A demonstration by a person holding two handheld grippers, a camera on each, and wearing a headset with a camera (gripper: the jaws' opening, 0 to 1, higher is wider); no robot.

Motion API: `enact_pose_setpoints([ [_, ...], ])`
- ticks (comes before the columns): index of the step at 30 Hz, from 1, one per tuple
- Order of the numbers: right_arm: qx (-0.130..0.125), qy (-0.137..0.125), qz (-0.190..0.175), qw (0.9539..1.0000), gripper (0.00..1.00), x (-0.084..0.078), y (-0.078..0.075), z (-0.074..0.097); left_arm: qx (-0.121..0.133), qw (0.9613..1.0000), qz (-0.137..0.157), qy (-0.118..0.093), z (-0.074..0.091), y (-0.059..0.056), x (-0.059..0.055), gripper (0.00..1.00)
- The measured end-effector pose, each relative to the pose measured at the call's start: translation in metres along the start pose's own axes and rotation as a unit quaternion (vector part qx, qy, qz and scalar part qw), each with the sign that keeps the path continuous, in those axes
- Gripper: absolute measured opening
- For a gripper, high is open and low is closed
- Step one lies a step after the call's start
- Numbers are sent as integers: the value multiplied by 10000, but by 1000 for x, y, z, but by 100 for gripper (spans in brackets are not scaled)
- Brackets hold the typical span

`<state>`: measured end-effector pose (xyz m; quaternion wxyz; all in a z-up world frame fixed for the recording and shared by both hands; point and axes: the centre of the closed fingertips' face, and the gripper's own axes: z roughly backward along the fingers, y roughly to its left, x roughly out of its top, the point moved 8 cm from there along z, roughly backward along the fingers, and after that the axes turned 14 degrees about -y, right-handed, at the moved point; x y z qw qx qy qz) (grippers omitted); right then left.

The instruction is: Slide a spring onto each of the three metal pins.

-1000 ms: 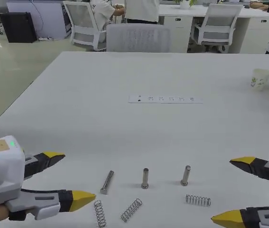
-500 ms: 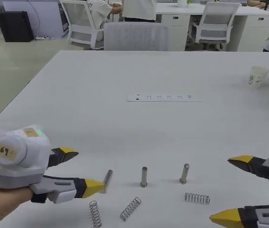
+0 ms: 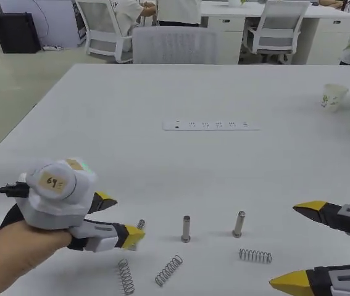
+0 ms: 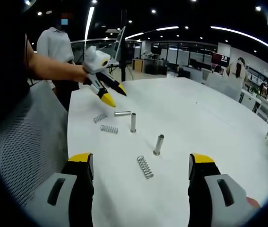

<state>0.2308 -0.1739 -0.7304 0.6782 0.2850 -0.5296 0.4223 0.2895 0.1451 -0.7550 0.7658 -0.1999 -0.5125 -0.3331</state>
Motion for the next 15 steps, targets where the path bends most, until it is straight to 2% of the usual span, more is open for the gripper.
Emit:
enact_pose_setpoints([
  [3,2,0,-7,10000,83,-1,0,0,61,9998,3,162,-6,1,-3,43],
  [10,8,-2,-37,10000,83,-3,-1,-2,32,9992,-34,409,-17,-1,-4,38],
  [15,-1,-12,-26,10000,83,-1,-1,-2,58,9987,-9,507,-21,0,-5,34],
])
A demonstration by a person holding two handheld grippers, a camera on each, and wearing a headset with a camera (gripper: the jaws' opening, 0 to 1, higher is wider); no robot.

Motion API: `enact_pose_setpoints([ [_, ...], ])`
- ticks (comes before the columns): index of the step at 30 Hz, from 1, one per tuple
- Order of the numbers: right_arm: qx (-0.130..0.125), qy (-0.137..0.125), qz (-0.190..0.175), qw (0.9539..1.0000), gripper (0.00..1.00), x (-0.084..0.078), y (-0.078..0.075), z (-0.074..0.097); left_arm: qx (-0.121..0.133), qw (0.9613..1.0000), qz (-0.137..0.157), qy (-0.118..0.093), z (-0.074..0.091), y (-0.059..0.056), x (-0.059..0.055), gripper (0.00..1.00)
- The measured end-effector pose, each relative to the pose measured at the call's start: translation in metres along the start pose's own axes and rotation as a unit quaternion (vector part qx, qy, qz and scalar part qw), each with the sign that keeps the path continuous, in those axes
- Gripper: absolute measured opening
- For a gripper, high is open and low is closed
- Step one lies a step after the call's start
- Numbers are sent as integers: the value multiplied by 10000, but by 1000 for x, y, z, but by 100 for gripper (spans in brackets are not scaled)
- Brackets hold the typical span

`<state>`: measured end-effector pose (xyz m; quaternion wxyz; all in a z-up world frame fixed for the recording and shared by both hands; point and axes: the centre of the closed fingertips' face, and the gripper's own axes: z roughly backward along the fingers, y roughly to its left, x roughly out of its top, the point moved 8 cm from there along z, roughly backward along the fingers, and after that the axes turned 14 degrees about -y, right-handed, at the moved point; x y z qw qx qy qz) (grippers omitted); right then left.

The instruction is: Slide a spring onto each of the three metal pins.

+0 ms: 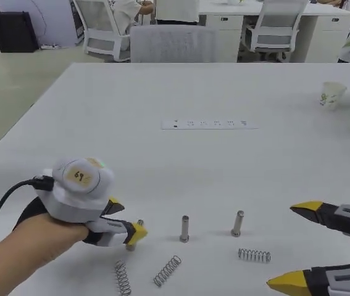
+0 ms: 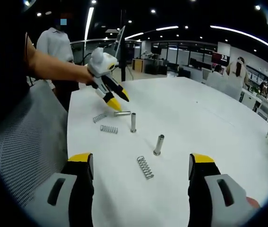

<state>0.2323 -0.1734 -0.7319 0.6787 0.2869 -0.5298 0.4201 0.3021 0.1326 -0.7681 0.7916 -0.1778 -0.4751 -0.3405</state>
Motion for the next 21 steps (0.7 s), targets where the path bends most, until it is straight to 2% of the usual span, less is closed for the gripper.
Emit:
enact_pose_setpoints([
  [5,-7,-14,0,10000,83,0,1,0,43,9999,25,152,-4,1,-4,29],
  [10,-1,6,-13,10000,83,0,3,-1,22,9998,87,184,-9,-2,-4,25],
  [21,-29,9,-20,10000,83,0,6,-1,87,9988,168,450,-17,-3,-5,18],
])
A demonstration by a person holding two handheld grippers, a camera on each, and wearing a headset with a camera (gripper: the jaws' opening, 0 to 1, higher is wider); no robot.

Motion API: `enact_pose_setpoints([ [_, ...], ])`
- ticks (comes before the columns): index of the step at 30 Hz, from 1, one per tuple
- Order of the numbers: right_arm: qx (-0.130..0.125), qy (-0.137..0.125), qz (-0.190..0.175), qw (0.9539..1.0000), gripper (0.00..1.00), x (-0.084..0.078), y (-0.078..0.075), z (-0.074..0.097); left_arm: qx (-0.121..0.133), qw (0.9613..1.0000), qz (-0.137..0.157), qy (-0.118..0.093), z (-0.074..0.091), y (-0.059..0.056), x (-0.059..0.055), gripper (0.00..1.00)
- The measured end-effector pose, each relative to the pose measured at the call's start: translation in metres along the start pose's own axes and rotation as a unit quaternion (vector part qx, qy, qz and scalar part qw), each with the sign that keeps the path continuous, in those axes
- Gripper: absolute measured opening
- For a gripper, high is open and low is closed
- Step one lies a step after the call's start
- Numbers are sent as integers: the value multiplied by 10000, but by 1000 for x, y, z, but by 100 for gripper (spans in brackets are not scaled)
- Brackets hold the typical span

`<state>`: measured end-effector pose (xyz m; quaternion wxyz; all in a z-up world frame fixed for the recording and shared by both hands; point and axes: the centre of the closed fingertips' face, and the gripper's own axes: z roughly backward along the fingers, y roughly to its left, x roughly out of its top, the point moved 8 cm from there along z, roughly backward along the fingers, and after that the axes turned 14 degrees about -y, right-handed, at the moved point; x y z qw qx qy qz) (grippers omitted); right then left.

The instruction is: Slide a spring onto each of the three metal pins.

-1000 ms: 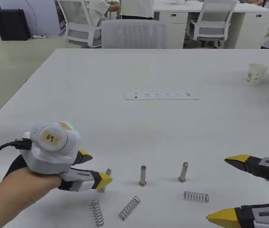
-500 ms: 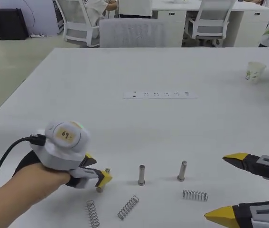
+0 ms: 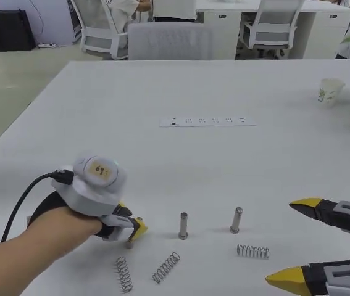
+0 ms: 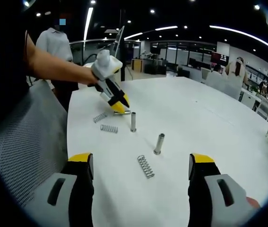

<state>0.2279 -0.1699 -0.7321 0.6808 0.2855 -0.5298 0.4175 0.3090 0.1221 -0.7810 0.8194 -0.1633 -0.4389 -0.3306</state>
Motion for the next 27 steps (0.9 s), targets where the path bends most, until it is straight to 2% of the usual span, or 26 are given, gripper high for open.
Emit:
enact_pose_setpoints([
  [4,5,-2,-11,10000,83,0,0,0,25,10000,38,83,-1,0,-2,17],
  [16,16,5,-4,10000,83,0,-1,0,136,9996,175,149,-4,2,-1,11],
  [21,19,15,-9,10000,83,0,-2,0,150,9996,75,237,-6,1,-1,9],
  [27,20,34,-9,10000,83,-2,-3,1,116,9994,100,300,-8,1,-3,7],
])
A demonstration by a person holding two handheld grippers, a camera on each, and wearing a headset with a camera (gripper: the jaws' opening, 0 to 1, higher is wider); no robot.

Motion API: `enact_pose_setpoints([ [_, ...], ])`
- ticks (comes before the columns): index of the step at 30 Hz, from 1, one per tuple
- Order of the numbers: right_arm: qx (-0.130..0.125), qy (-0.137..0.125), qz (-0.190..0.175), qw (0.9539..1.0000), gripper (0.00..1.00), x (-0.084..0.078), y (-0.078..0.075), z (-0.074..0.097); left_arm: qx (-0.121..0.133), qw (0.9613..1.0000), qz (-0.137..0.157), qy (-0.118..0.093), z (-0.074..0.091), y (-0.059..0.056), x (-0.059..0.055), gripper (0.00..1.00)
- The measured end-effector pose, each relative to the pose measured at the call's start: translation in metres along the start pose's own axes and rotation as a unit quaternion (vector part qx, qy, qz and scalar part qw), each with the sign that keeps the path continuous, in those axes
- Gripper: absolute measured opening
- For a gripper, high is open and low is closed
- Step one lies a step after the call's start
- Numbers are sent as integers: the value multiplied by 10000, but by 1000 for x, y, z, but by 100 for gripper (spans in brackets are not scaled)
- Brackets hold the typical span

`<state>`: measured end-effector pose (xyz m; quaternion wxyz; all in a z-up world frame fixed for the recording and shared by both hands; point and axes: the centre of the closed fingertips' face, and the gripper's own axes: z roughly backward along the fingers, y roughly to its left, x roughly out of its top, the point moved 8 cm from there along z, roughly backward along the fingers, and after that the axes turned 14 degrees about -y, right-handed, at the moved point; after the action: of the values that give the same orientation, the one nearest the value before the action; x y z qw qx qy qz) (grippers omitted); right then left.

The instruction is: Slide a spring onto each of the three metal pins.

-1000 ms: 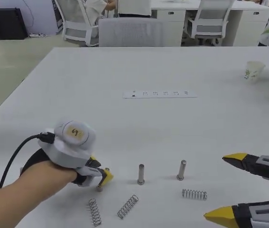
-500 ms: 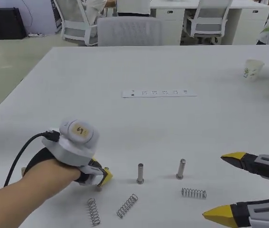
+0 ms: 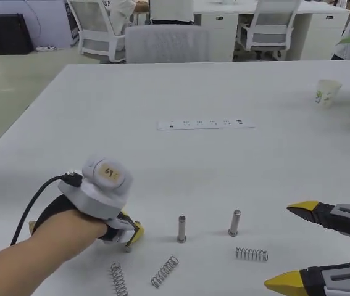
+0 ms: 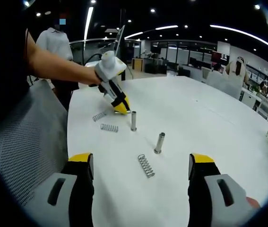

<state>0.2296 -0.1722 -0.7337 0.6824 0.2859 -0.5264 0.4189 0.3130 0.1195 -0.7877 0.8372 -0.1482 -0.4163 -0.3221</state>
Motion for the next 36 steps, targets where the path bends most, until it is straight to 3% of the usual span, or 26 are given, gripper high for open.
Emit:
enact_pose_setpoints([
  [17,-24,28,-9,10000,82,-3,-1,2,-42,9997,-158,153,-4,-1,3,2],
  [25,-29,37,-14,10000,82,-4,-1,2,-58,9992,-295,268,-6,-1,5,4],
  [36,-56,36,-49,10000,81,-5,-1,2,-103,9993,-228,286,-9,-2,5,1],
])
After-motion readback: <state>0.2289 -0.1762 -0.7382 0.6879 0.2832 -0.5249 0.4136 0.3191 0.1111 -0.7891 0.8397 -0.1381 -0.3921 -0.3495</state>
